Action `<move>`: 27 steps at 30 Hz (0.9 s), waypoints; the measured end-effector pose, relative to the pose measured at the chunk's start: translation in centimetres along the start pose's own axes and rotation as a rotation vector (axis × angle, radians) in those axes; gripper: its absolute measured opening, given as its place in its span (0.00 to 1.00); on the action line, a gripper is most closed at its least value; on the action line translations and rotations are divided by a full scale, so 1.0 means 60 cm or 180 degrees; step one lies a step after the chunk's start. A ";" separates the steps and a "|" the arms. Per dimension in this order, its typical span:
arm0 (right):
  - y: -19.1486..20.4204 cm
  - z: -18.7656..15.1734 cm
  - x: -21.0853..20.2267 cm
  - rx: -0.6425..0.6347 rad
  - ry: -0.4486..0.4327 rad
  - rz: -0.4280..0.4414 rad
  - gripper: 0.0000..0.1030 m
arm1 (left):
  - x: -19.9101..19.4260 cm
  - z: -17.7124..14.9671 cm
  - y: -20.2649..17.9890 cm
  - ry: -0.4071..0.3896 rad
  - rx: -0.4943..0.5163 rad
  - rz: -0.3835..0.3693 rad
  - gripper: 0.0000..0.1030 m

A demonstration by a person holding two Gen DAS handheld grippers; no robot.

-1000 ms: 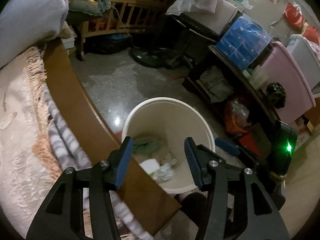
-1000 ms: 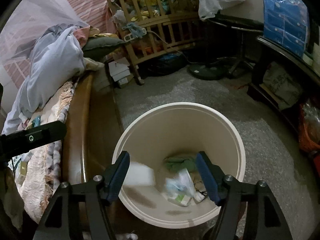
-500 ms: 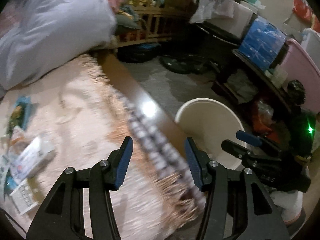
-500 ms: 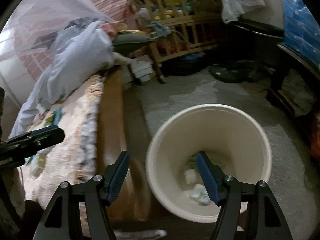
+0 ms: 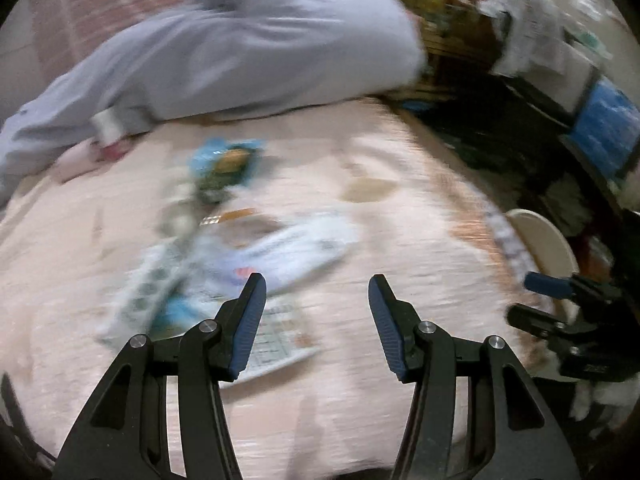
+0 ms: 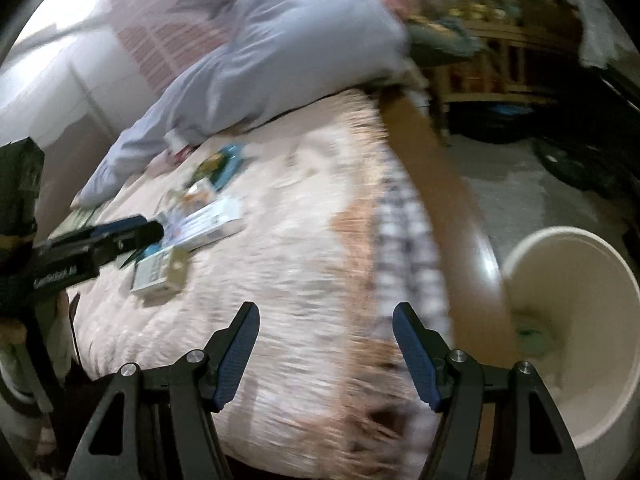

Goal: Collect trash
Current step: 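Grasp the Watermelon Frost box with the right tool while the left tool grasps the white-green milk carton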

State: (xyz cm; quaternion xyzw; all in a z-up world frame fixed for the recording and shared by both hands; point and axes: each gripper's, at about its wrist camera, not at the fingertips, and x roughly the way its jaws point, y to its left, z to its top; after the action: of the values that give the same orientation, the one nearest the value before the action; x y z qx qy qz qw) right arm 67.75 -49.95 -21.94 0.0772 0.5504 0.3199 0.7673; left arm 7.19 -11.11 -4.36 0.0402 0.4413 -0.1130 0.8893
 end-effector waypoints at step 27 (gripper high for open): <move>0.264 0.116 0.225 -0.0732 0.0450 0.0490 0.65 | 0.087 -0.040 0.312 0.0320 -0.0758 0.0735 0.51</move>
State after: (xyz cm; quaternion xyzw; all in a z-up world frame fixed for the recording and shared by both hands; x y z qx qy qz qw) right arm 70.13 -28.14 -22.57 0.0080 0.5552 0.4434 0.7037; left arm 12.80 6.60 -10.45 -0.0093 0.4880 0.0452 0.8716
